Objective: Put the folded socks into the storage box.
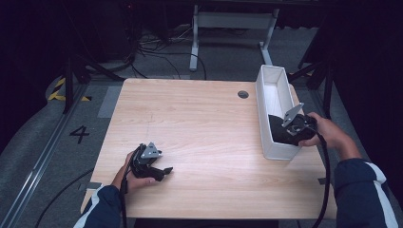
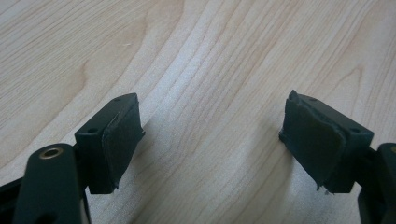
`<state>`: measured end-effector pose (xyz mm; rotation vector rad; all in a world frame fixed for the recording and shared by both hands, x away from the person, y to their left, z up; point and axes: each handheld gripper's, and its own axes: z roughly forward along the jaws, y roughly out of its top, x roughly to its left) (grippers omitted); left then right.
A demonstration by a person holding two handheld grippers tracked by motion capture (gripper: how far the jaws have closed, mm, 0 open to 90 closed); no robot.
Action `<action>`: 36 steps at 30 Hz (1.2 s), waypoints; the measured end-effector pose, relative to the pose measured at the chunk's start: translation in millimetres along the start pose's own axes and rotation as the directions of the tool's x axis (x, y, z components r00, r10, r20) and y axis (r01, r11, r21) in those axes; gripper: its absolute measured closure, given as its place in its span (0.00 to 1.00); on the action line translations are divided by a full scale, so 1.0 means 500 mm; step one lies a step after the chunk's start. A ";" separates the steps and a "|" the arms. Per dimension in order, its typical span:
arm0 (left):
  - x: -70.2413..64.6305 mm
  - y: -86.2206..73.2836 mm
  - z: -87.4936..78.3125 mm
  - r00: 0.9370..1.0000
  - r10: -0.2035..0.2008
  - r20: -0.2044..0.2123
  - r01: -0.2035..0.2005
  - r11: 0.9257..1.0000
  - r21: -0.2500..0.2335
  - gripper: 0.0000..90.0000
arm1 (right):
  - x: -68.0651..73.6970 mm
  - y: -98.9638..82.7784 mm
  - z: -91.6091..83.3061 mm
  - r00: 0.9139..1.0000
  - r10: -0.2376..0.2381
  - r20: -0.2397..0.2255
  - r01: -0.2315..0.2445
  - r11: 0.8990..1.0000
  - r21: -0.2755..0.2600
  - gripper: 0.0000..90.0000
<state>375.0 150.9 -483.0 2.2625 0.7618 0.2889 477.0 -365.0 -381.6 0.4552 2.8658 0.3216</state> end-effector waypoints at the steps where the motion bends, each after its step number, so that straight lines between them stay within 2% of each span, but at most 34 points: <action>1: 0.000 0.000 0.000 1.000 0.000 0.000 0.000 1.000 0.000 0.23 | -0.001 0.000 0.002 1.000 0.002 -0.002 -0.002 1.000 0.004 0.61; 5: 0.000 0.000 0.000 1.000 0.000 0.000 0.000 1.000 0.000 0.23 | -0.002 0.001 0.008 1.000 0.012 -0.012 -0.012 1.000 0.016 0.61; 6: 0.000 0.000 0.000 1.000 0.000 0.000 0.000 1.000 0.000 0.23 | -0.003 0.000 0.009 0.999 0.021 -0.026 -0.020 1.000 0.012 0.61; 11: 0.000 0.000 0.000 1.000 0.000 -0.001 0.000 1.000 0.001 0.23 | -0.006 -0.003 0.010 1.000 0.020 -0.017 -0.020 1.000 -0.003 0.60; 14: 0.000 0.000 0.000 1.000 0.001 -0.001 -0.001 1.000 0.001 0.23 | -0.003 -0.005 0.008 0.999 0.035 -0.010 -0.036 0.999 -0.011 0.59; 19: 0.001 0.001 0.001 1.000 -0.001 0.005 0.001 1.000 0.002 0.22 | -0.007 -0.014 0.002 0.998 0.058 -0.010 -0.058 0.997 -0.060 0.56; 24: 0.001 0.001 0.001 1.000 0.000 0.007 0.000 1.000 0.002 0.22 | -0.005 -0.024 -0.014 0.997 0.070 0.026 -0.066 0.991 -0.116 0.50; 26: 0.001 0.001 0.001 1.000 -0.001 0.007 0.001 1.000 0.000 0.22 | -0.003 -0.029 -0.023 0.997 0.077 0.032 -0.072 0.988 -0.137 0.46; 27: 0.001 0.001 0.001 1.000 -0.001 0.007 0.001 1.000 0.000 0.22 | -0.001 -0.032 -0.027 0.996 0.088 0.021 -0.083 0.985 -0.153 0.43; 34: 0.000 0.001 0.001 1.000 -0.002 0.004 0.002 1.000 0.000 0.22 | 0.002 -0.052 -0.051 0.992 0.120 0.042 -0.109 0.973 -0.204 0.40; 36: -0.001 0.001 0.001 1.000 -0.004 0.001 0.004 1.000 0.000 0.22 | 0.007 -0.056 -0.060 0.990 0.130 0.060 -0.114 0.968 -0.222 0.40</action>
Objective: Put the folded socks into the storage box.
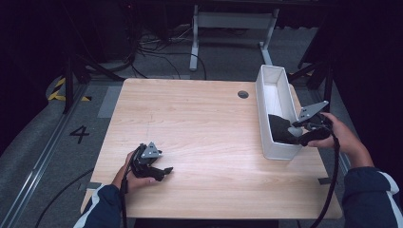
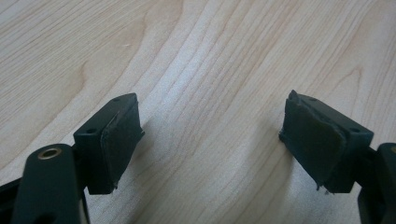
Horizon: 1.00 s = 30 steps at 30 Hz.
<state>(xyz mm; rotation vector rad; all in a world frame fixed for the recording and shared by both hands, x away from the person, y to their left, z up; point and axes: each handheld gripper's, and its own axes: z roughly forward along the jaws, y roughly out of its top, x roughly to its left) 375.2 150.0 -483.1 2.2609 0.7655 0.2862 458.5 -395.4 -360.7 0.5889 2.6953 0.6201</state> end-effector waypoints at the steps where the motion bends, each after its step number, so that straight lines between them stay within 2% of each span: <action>1: 0.000 0.000 0.000 1.000 0.000 -0.002 0.000 1.000 0.000 0.22 | 0.003 -0.001 -0.006 1.000 0.007 0.005 -0.007 1.000 -0.021 0.41; 2: -0.001 0.000 0.000 1.000 -0.001 -0.003 0.001 1.000 0.000 0.22 | 0.006 -0.001 -0.015 1.000 0.011 0.027 -0.010 0.999 -0.048 0.41; 4: -0.001 0.000 0.000 1.000 -0.002 -0.005 0.002 1.000 0.000 0.22 | 0.014 -0.004 -0.025 0.999 0.032 0.035 -0.028 0.994 -0.105 0.43; 6: -0.001 0.000 0.000 1.000 -0.002 -0.004 0.002 1.000 0.000 0.22 | 0.024 -0.005 -0.030 0.996 0.045 0.075 -0.034 0.990 -0.136 0.43; 11: -0.001 0.000 0.000 1.000 -0.003 -0.005 0.003 1.000 0.000 0.22 | 0.047 -0.006 -0.041 0.995 0.077 0.070 -0.060 0.976 -0.209 0.43; 13: -0.001 0.000 0.000 1.000 -0.003 -0.005 0.003 1.000 -0.001 0.22 | 0.056 -0.003 -0.048 0.994 0.086 0.071 -0.066 0.967 -0.245 0.43; 17: -0.001 0.000 0.000 1.000 -0.003 -0.004 0.003 1.000 -0.001 0.22 | 0.075 0.004 -0.059 0.995 0.082 0.050 -0.065 0.957 -0.282 0.43; 21: -0.001 0.000 0.000 1.000 -0.002 -0.005 0.002 1.000 0.000 0.22 | 0.092 0.011 -0.065 0.997 0.073 0.035 -0.059 0.955 -0.292 0.43; 23: -0.001 0.000 0.000 1.000 -0.003 -0.005 0.003 1.000 0.000 0.22 | 0.109 0.017 -0.073 0.997 0.069 0.027 -0.058 0.950 -0.307 0.42; 30: -0.001 0.000 0.000 1.000 -0.003 -0.005 0.003 1.000 -0.001 0.22 | 0.137 0.022 -0.075 0.998 0.061 0.005 -0.056 0.942 -0.332 0.41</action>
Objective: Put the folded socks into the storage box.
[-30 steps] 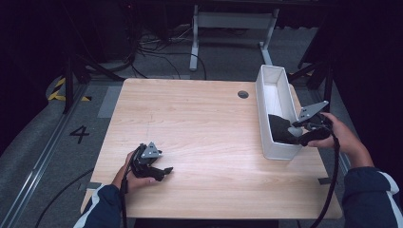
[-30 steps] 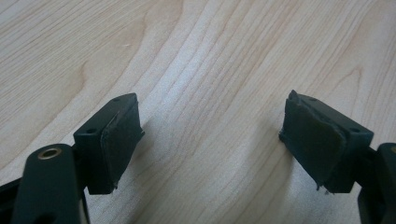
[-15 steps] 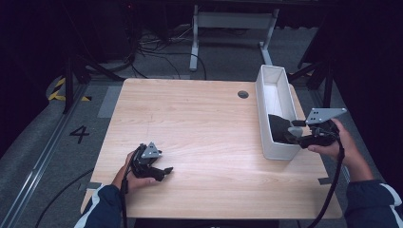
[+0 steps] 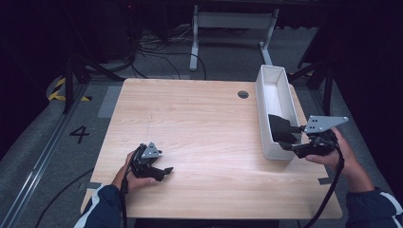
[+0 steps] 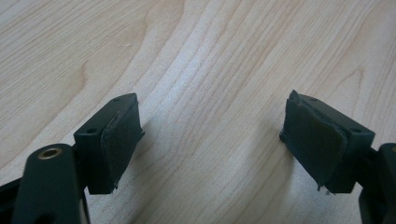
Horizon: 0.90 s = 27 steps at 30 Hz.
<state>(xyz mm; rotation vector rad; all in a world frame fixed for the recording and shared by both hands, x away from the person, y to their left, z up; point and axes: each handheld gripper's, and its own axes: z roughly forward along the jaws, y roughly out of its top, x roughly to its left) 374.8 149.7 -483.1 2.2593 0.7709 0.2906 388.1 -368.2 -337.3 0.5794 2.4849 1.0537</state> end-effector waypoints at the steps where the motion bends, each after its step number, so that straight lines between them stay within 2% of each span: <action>1: 0.000 0.000 0.000 1.000 0.000 0.000 0.000 1.000 0.000 0.22 | 0.003 0.000 0.001 1.000 -0.007 0.000 0.007 1.000 -0.003 0.41; 11: 0.000 0.000 0.000 1.000 0.000 0.000 0.000 1.000 0.000 0.22 | 0.036 0.000 0.022 0.999 -0.011 -0.037 0.011 1.000 -0.017 0.40; 27: 0.000 0.000 0.000 1.000 0.000 0.000 0.000 1.000 0.000 0.22 | 0.090 -0.012 0.057 0.994 -0.043 -0.098 0.040 0.999 -0.037 0.40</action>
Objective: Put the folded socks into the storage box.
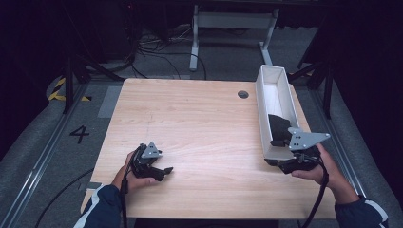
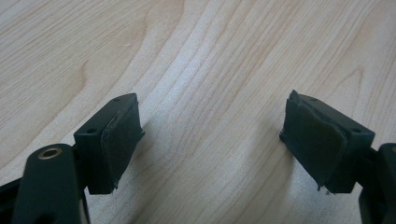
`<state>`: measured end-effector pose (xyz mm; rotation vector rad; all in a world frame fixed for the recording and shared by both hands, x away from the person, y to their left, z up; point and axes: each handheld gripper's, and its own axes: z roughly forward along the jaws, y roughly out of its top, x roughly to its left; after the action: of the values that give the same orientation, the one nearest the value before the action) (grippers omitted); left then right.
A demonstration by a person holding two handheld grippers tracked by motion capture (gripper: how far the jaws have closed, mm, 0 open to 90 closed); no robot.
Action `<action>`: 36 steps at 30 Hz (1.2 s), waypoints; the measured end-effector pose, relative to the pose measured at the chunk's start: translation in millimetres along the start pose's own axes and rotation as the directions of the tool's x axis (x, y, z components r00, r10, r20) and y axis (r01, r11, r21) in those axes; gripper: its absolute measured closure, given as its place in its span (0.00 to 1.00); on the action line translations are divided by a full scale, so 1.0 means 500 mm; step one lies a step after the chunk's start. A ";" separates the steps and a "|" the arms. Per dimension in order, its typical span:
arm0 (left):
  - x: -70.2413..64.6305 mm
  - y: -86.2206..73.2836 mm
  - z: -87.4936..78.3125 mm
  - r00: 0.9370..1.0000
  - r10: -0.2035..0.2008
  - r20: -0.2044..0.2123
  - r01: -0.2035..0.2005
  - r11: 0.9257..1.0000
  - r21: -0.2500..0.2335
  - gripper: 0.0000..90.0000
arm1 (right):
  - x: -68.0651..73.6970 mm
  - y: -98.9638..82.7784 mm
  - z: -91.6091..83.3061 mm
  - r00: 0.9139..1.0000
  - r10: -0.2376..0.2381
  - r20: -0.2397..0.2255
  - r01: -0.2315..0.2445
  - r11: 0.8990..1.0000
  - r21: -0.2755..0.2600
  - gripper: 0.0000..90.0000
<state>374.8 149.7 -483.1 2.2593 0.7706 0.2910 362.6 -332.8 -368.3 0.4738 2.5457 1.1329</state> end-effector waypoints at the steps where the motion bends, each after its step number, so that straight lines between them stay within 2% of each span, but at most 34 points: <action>1: 0.000 0.000 0.000 1.000 0.000 0.000 0.000 1.000 0.000 0.22 | 0.002 -0.002 0.001 1.000 -0.001 -0.001 0.001 1.000 0.001 0.39; 8: 0.000 0.000 0.000 1.000 0.000 0.000 0.000 1.000 0.000 0.22 | 0.018 -0.020 0.022 0.999 -0.017 -0.038 0.018 0.999 0.027 0.40; 14: 0.000 0.000 0.000 1.000 0.000 0.001 0.000 1.000 0.000 0.22 | 0.030 -0.035 0.040 0.999 -0.039 -0.011 0.039 0.997 0.067 0.40; 21: 0.000 0.000 0.000 1.000 0.000 0.001 0.000 1.000 0.000 0.22 | 0.043 -0.057 0.064 0.999 -0.053 -0.005 0.053 0.994 0.099 0.38; 24: 0.000 0.000 0.000 1.000 0.000 0.001 0.000 1.000 0.000 0.22 | 0.049 -0.075 0.073 0.999 -0.035 -0.037 0.037 0.997 0.075 0.39; 26: 0.000 0.000 0.000 1.000 0.000 0.001 0.000 1.000 0.000 0.22 | 0.052 -0.086 0.078 0.999 -0.030 -0.042 0.032 0.997 0.066 0.38; 31: 0.000 0.000 0.000 1.000 0.000 0.001 0.000 1.000 0.000 0.22 | 0.056 -0.106 0.085 0.999 -0.009 -0.044 0.012 0.998 0.058 0.37; 34: 0.000 0.000 0.000 1.000 0.000 0.001 0.000 1.000 0.000 0.22 | 0.058 -0.123 0.093 1.000 -0.005 -0.026 0.007 0.998 0.070 0.36; 36: 0.000 0.000 0.000 1.000 0.000 0.000 0.000 1.000 0.000 0.22 | 0.058 -0.136 0.096 1.000 0.016 -0.019 -0.014 0.997 0.069 0.35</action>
<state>374.8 149.7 -483.1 2.2592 0.7707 0.2908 344.8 -332.1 -454.5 0.5018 2.6095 1.0625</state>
